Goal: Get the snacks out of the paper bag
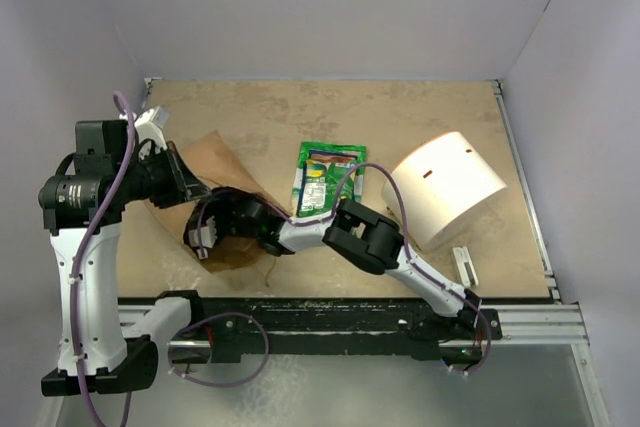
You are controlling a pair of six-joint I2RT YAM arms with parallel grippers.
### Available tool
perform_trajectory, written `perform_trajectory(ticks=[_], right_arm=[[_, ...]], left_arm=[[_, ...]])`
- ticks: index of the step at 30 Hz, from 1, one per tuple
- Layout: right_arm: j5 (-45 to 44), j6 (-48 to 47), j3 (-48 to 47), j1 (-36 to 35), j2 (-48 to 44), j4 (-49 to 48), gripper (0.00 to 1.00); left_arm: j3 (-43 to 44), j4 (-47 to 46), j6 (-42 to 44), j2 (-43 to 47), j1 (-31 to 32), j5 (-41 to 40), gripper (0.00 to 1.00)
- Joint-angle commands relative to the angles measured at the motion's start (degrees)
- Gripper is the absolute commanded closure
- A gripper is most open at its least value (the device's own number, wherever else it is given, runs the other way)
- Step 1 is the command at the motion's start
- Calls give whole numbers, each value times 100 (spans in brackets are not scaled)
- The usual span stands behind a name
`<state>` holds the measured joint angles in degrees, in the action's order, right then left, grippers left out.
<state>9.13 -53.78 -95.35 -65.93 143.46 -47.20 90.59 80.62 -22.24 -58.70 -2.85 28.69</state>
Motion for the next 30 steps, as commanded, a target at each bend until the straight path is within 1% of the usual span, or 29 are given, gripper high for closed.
perform_trajectory(ticks=[1, 3, 4, 6, 8, 13, 17, 19, 23, 27, 28, 30], right_arm=[[427, 525, 348, 33, -867, -294, 83], [424, 608, 560, 36, -1021, -266, 96], [398, 688, 693, 36, -1112, -343, 100], [328, 897, 1033, 32, -1321, -627, 100], [278, 1036, 1409, 36, -1656, -704, 100], [356, 1128, 2082, 35, -2543, -137, 100], [562, 1437, 2506, 36, -3197, 253, 100], [643, 1527, 2551, 34, -3442, 632, 100], [1100, 1572, 2625, 34, -3960, 1525, 100], [1579, 1789, 2824, 33, -4698, 2223, 100], [1746, 1811, 2857, 36, -4891, 2484, 100], [1848, 1572, 2866, 32, -5273, 3205, 100]], left_arm=[[-68, -197, -236, 151, 21, -310, 100], [-84, -358, -327, 177, 21, -380, 100], [-104, -453, -367, 192, 20, -415, 100], [-125, -596, -430, 211, 19, -481, 100], [-150, -700, -483, 218, 16, -563, 100], [-190, -951, -646, 199, 21, -841, 100], [-220, -1261, -823, 95, 20, -959, 100], [-250, -1413, -907, 34, 21, -961, 100], [-279, -1612, -1005, -86, 16, -967, 100], [-310, -1716, -982, -154, 20, -1008, 100], [-336, -1747, -979, -164, 19, -1020, 100], [-392, -1828, -961, -166, 22, -1040, 100]])
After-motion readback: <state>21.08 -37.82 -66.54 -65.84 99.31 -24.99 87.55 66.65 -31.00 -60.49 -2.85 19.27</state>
